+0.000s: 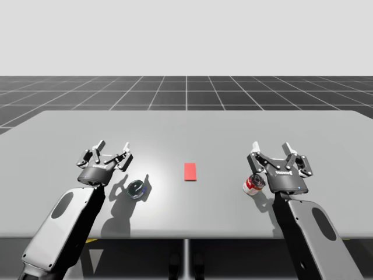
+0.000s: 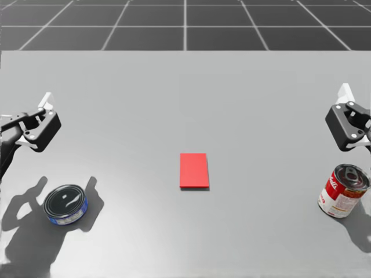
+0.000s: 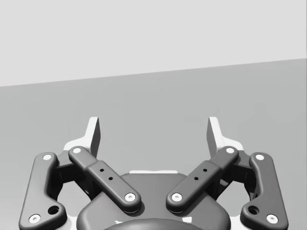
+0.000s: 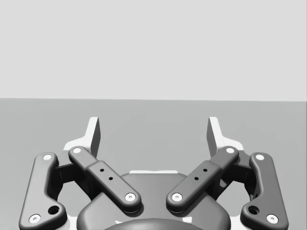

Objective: Look at the card. If it is red, pick the object on the left. If it is green, pick the object on the right.

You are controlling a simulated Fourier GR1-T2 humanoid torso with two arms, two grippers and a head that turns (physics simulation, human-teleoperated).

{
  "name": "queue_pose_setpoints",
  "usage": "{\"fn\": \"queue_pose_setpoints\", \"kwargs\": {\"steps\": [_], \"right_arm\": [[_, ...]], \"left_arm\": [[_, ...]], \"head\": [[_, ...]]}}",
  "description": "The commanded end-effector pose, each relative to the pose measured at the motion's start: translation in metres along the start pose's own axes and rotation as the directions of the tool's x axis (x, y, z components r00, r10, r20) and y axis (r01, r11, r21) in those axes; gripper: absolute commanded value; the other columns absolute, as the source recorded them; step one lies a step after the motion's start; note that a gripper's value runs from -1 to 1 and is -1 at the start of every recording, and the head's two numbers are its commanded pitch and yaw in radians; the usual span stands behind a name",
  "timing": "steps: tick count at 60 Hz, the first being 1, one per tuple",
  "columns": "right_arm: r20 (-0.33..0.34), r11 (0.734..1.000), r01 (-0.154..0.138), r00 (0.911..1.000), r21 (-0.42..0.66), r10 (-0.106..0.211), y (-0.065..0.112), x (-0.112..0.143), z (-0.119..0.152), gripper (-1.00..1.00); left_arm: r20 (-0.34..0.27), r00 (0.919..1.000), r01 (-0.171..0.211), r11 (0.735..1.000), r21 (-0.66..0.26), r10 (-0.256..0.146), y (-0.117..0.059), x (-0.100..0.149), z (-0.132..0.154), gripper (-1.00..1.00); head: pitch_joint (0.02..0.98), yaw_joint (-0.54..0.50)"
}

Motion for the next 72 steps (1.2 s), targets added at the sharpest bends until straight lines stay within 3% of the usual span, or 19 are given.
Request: {"fn": "queue_pose_setpoints", "kwargs": {"steps": [1, 10, 34, 60, 72], "right_arm": [[0.000, 1.000, -0.001, 1.0000, 0.000, 0.001, -0.0002, 0.0002, -0.0003, -1.00], [0.001, 1.000, 0.000, 1.0000, -0.002, 0.000, -0.0009, 0.0007, -0.0004, -1.00], [0.001, 1.000, -0.005, 1.0000, 0.002, 0.005, -0.0005, 0.0008, -0.0004, -1.00], [0.001, 1.000, -0.012, 0.9999, 0.006, 0.012, 0.0018, 0.0004, 0.0011, -1.00], [0.001, 1.000, -0.015, 0.9999, 0.008, 0.015, 0.0025, -0.0009, 0.0006, -1.00]], "left_arm": [[0.001, 1.0000, 0.001, 1.000, -0.002, -0.001, 0.0001, 0.0001, -0.0006, -1.00], [0.002, 1.0000, 0.001, 1.000, -0.002, -0.001, -0.0002, 0.0006, -0.0009, -1.00], [0.002, 1.0000, 0.003, 1.000, -0.001, -0.003, -0.0008, 0.0009, -0.0007, -1.00], [0.002, 1.0000, 0.003, 1.000, -0.001, -0.003, -0.0008, 0.0009, -0.0007, -1.00], [0.001, 1.0000, 0.006, 1.000, 0.000, -0.006, -0.0010, 0.0010, -0.0008, -1.00]], "head": [[0.812, 0.00], [0.860, -0.01], [0.855, 0.01], [0.896, 0.29], [0.922, 0.36]]}}
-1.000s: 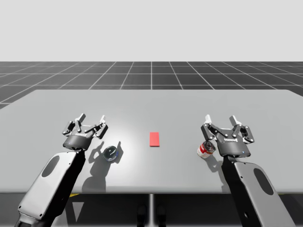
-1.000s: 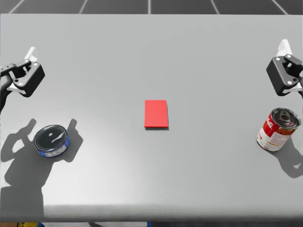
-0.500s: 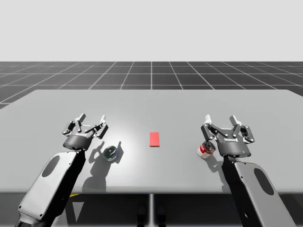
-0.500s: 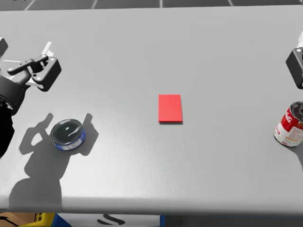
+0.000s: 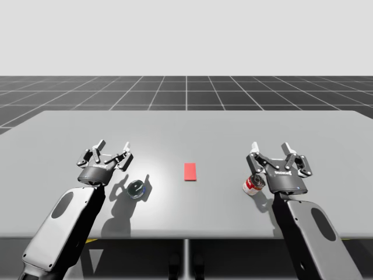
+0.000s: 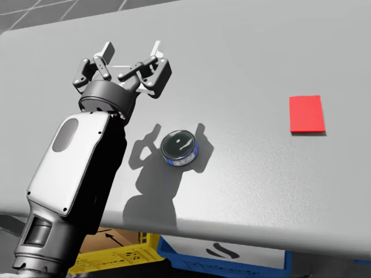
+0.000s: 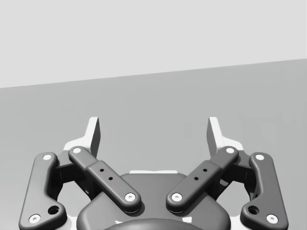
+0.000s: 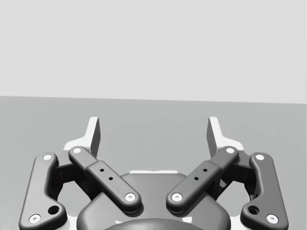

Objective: Look at the card. If it is red, pick the object on the left. If it is green, pick the object on the right.

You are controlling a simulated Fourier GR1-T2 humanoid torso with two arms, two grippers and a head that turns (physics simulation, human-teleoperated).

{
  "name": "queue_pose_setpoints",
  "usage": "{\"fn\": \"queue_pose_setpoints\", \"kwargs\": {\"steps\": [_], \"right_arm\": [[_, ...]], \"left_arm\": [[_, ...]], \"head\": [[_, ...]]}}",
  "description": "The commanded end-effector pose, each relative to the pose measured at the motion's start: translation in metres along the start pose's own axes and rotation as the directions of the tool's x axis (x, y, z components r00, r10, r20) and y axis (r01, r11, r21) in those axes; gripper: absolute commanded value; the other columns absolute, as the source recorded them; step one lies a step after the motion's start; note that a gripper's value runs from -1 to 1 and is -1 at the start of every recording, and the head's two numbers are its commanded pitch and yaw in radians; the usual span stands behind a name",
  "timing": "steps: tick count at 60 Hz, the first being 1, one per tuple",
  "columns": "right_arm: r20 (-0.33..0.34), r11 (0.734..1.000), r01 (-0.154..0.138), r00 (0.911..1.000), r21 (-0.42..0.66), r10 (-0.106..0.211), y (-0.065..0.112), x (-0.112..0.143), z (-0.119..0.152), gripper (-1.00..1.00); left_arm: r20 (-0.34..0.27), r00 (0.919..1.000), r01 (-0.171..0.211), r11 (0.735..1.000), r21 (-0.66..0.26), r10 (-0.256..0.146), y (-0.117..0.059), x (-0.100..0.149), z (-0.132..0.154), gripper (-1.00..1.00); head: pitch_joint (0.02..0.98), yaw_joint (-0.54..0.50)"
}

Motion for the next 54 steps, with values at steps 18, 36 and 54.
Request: {"fn": "queue_pose_setpoints", "kwargs": {"steps": [18, 36, 54], "right_arm": [[0.008, 1.000, -0.011, 0.9999, 0.001, 0.011, -0.001, -0.001, 0.000, -1.00], [0.008, 1.000, -0.018, 0.9998, -0.001, 0.018, 0.000, -0.003, -0.001, -1.00], [0.008, 1.000, -0.019, 0.9998, -0.006, 0.019, 0.000, -0.003, -0.002, -1.00]], "left_arm": [[-0.006, 0.9988, -0.049, 0.999, -0.018, 0.049, -0.002, 0.012, 0.004, -1.00], [-0.055, 0.9929, -0.111, 0.986, -0.122, 0.105, -0.011, 0.041, 0.044, -1.00], [-0.113, 0.9936, -0.026, 0.964, -0.265, -0.004, -0.006, 0.037, 0.103, -1.00]], "head": [[0.934, 0.36], [0.922, 0.37], [0.917, 0.37]]}}
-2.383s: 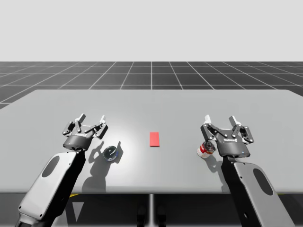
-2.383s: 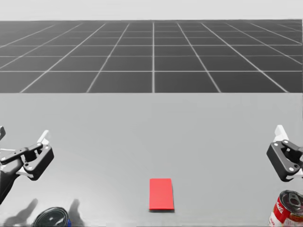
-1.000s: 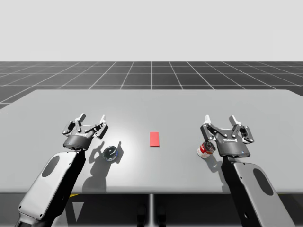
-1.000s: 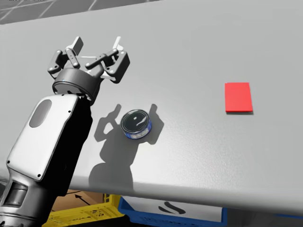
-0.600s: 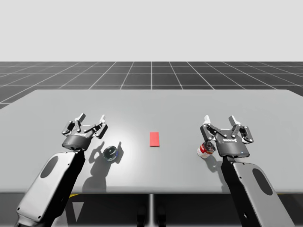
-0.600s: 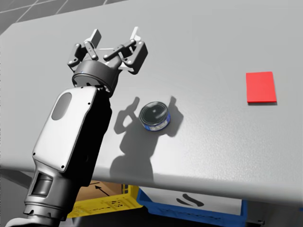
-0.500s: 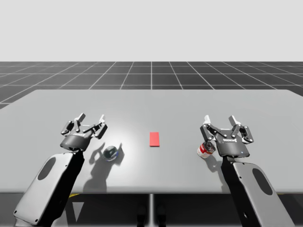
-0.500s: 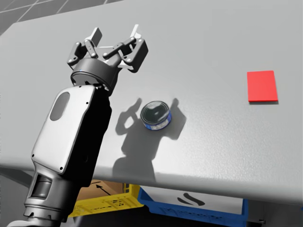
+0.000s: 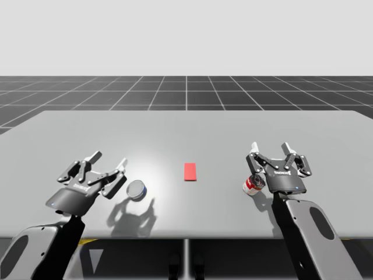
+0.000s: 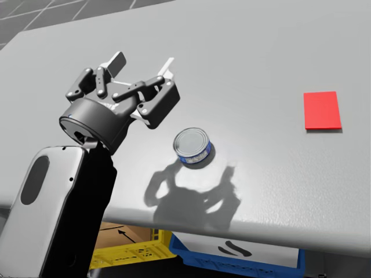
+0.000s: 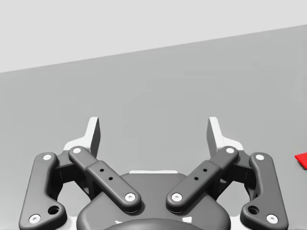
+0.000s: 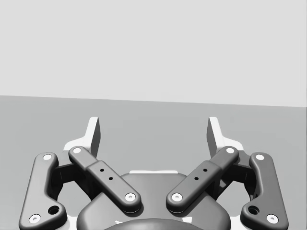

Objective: Look at the card. If it is red, pick the object on the left. If it is green, pick the object on the right.

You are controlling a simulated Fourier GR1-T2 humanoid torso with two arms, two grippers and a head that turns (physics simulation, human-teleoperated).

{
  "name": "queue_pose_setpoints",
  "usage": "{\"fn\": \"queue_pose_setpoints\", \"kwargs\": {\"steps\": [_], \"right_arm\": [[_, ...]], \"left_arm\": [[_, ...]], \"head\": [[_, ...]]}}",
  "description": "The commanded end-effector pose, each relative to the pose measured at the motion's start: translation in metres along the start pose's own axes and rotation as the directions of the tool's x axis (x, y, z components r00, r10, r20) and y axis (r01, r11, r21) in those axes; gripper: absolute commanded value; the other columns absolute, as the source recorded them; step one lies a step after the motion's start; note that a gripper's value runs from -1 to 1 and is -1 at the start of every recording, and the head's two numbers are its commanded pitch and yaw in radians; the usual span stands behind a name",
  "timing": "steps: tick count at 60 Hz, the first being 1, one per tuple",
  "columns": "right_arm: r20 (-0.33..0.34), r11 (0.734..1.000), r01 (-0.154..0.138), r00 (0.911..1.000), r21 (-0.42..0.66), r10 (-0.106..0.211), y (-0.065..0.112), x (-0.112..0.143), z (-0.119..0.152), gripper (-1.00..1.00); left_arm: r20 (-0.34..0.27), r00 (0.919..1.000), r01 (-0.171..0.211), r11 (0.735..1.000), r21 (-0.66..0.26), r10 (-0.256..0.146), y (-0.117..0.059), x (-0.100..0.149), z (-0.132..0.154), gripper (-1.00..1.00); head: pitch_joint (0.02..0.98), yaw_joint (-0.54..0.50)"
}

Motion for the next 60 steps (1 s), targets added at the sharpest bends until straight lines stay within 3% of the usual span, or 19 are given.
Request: {"fn": "queue_pose_setpoints", "kwargs": {"steps": [1, 5, 16, 31, 44, 60], "right_arm": [[0.000, 1.000, -0.001, 1.0000, -0.002, 0.001, 0.000, 0.000, -0.001, -1.00], [0.001, 1.000, -0.003, 1.0000, -0.001, 0.003, 0.000, -0.001, -0.001, -1.00], [0.001, 1.000, -0.005, 1.0000, -0.001, 0.005, 0.000, -0.001, -0.001, -1.00], [0.003, 1.000, 0.003, 1.0000, -0.003, -0.003, -0.001, 0.000, -0.001, -1.00], [0.005, 1.000, 0.002, 1.0000, -0.004, -0.002, -0.001, 0.000, -0.001, -1.00], [0.008, 1.000, 0.002, 1.0000, -0.005, -0.002, -0.002, 0.000, -0.001, -1.00]], "left_arm": [[-0.052, 0.9985, 0.013, 0.997, -0.079, -0.017, -0.004, -0.008, 0.035, -1.00], [-0.071, 0.9974, 0.006, 0.995, -0.101, -0.013, -0.003, -0.014, 0.046, -1.00], [-0.123, 0.9905, 0.044, 0.990, -0.135, -0.060, -0.006, -0.044, 0.063, -1.00], [-0.165, 0.9855, 0.011, 0.984, -0.176, -0.040, -0.013, -0.081, 0.074, -1.00], [-0.191, 0.9803, 0.018, 0.987, -0.158, -0.049, -0.021, -0.097, 0.063, -1.00], [-0.213, 0.9755, 0.024, 0.989, -0.143, -0.055, -0.029, -0.100, 0.039, -1.00]], "head": [[0.917, 0.37], [0.917, 0.37], [0.917, 0.37], [0.915, 0.36], [0.911, 0.37], [0.913, 0.36]]}}
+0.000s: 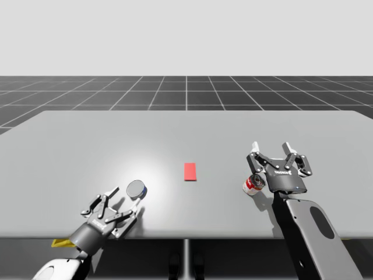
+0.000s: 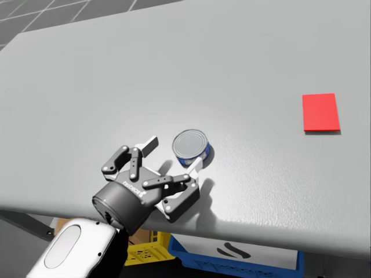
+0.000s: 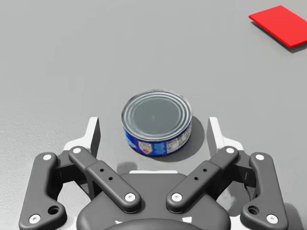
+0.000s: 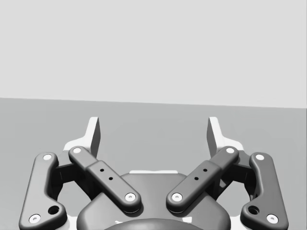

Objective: Look at the card. If it is red, pick the object on the left. If it is green, pick the object on the right.

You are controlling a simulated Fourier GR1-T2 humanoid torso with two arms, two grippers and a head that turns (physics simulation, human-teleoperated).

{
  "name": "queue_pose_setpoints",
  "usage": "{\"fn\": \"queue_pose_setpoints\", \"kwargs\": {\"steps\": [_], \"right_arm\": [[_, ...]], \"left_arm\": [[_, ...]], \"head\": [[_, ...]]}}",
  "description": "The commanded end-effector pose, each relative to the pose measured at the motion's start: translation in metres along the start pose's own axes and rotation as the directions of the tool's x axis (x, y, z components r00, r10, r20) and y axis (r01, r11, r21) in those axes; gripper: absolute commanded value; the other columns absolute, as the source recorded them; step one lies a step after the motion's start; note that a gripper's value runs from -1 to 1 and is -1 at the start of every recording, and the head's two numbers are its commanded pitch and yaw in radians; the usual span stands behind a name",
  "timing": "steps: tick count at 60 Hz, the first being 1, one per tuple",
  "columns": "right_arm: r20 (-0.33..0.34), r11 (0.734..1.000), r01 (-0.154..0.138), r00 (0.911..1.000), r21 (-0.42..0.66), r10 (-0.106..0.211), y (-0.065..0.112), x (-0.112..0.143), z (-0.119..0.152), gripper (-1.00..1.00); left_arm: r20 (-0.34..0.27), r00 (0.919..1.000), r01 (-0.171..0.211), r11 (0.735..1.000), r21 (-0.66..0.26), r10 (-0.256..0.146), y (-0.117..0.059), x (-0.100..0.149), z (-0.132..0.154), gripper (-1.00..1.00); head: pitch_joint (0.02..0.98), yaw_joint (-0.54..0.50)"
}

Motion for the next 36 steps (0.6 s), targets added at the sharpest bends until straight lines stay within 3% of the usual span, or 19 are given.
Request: {"fn": "queue_pose_setpoints", "kwargs": {"steps": [1, 10, 35, 36], "right_arm": [[0.002, 1.000, 0.000, 1.0000, -0.001, 0.000, -0.001, 0.000, 0.000, -1.00], [0.004, 1.000, 0.001, 1.0000, -0.003, -0.001, -0.001, 0.001, 0.000, -1.00], [0.007, 1.000, 0.002, 1.0000, -0.005, -0.002, -0.003, 0.001, 0.000, -1.00], [0.007, 1.000, 0.002, 1.0000, -0.005, -0.002, -0.002, 0.001, 0.000, -1.00]], "left_arm": [[-0.012, 0.9999, -0.001, 1.000, 0.011, 0.001, -0.002, 0.000, -0.017, -1.00], [-0.037, 0.9993, 0.003, 1.000, 0.015, -0.003, -0.005, -0.002, -0.028, -1.00], [-0.083, 0.9960, -0.031, 0.999, 0.015, 0.032, -0.007, -0.006, -0.048, -1.00], [-0.084, 0.9959, -0.031, 0.999, 0.014, 0.032, -0.006, -0.007, -0.048, -0.92]], "head": [[0.913, 0.36], [0.913, 0.35], [0.910, 0.34], [0.910, 0.34]]}}
